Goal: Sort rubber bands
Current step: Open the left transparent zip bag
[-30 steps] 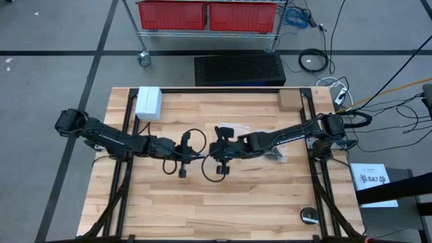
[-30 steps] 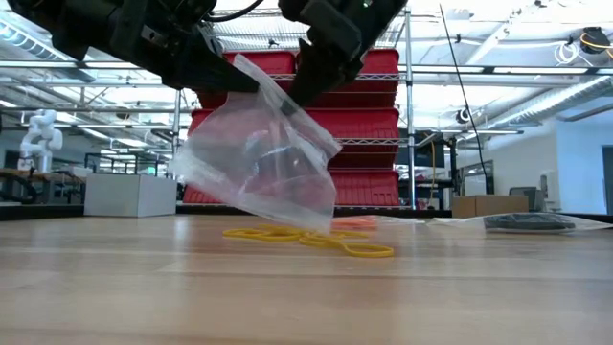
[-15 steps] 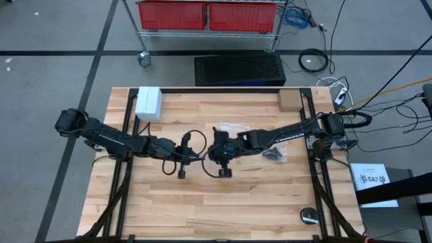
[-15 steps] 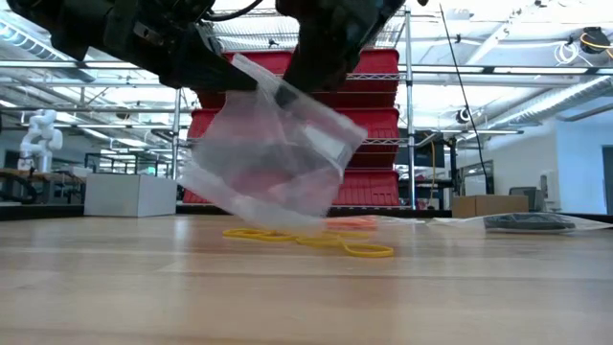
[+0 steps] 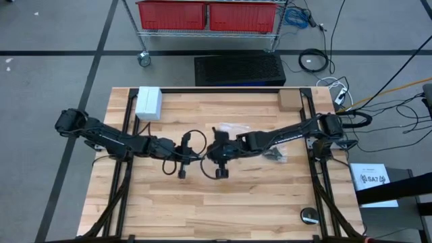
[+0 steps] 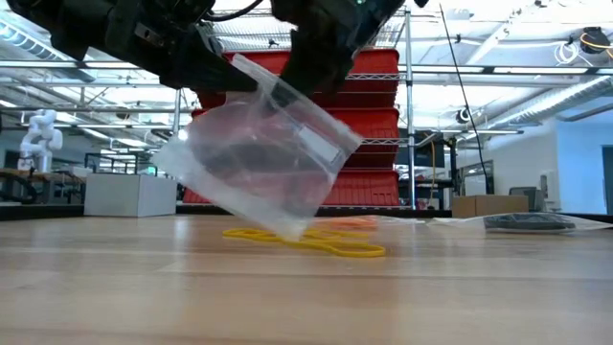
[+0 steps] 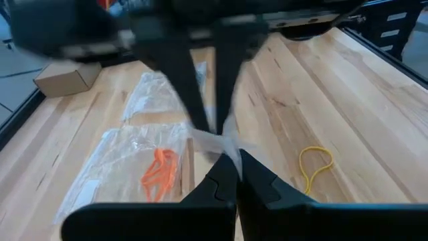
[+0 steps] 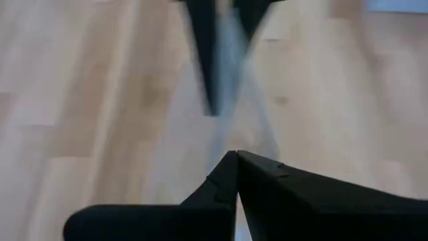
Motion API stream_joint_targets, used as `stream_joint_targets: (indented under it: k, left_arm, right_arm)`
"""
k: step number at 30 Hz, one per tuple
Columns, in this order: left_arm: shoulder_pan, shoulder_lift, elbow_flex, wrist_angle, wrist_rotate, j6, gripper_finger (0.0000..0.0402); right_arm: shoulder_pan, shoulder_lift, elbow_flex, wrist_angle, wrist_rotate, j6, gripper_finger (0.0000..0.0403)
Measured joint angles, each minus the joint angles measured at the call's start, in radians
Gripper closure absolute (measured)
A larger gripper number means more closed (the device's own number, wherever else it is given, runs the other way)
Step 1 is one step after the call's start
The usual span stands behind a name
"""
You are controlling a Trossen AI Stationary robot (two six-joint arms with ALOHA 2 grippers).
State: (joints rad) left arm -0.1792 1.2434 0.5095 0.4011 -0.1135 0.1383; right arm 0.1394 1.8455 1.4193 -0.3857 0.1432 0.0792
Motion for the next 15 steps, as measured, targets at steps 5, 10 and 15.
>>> stream_joint_targets:
  k: [5,10,15]
  left_arm:
    - [0.0,0.0,0.0,-0.003,0.0,0.0,0.0401]
    - [0.0,0.001,0.0,-0.01,0.0,0.0,0.0402]
    - [0.0,0.0,0.0,-0.022,-0.019,-0.001,0.0401]
  right_arm:
    - [-0.003,0.068,0.001,0.047,-0.116,-0.009,0.0403]
    - [0.005,0.121,0.001,0.044,-0.091,-0.003,0.0403]
    - [0.023,0.096,0.0,0.058,-0.037,-0.007,0.0403]
